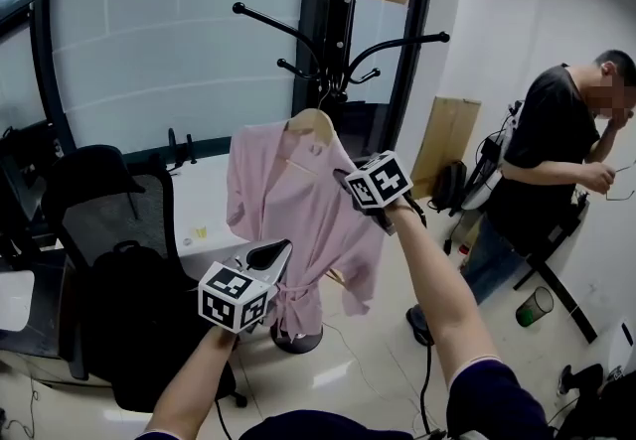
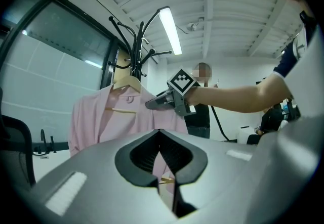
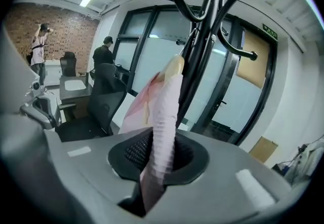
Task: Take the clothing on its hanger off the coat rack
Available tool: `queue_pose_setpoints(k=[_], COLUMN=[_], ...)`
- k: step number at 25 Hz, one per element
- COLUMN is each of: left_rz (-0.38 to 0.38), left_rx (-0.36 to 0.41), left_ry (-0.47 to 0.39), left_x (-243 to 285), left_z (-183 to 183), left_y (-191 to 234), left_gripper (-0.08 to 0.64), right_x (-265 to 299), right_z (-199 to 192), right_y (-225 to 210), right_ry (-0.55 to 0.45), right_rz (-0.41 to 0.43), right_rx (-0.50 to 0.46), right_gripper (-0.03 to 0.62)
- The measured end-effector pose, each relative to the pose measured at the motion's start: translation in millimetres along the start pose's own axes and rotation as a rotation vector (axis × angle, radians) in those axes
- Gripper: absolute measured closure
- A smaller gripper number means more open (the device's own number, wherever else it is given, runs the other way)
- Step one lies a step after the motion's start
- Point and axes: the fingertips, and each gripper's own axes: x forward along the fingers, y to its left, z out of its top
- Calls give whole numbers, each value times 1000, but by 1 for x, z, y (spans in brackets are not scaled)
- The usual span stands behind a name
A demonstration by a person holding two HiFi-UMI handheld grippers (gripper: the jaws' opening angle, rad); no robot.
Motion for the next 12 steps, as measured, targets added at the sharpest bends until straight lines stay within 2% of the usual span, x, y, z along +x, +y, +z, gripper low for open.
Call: queue_pose_setpoints(k=[1, 7, 12], left_rz=[1, 6, 9], left_rx=[-3, -17, -27], left_ry=[3, 14, 19], left_x=[-1, -8, -14], left_z=[-2, -12, -20], left_y=[1, 6, 11], left_gripper=[548, 548, 548], right_x=[0, 0, 0], right_z=[0, -2, 6], right_y=[-2, 3, 3], right_ry=[-1, 1, -26], right_rz=[-5, -18, -67], right_rx=[12, 73, 113], right_gripper=[555, 571, 575])
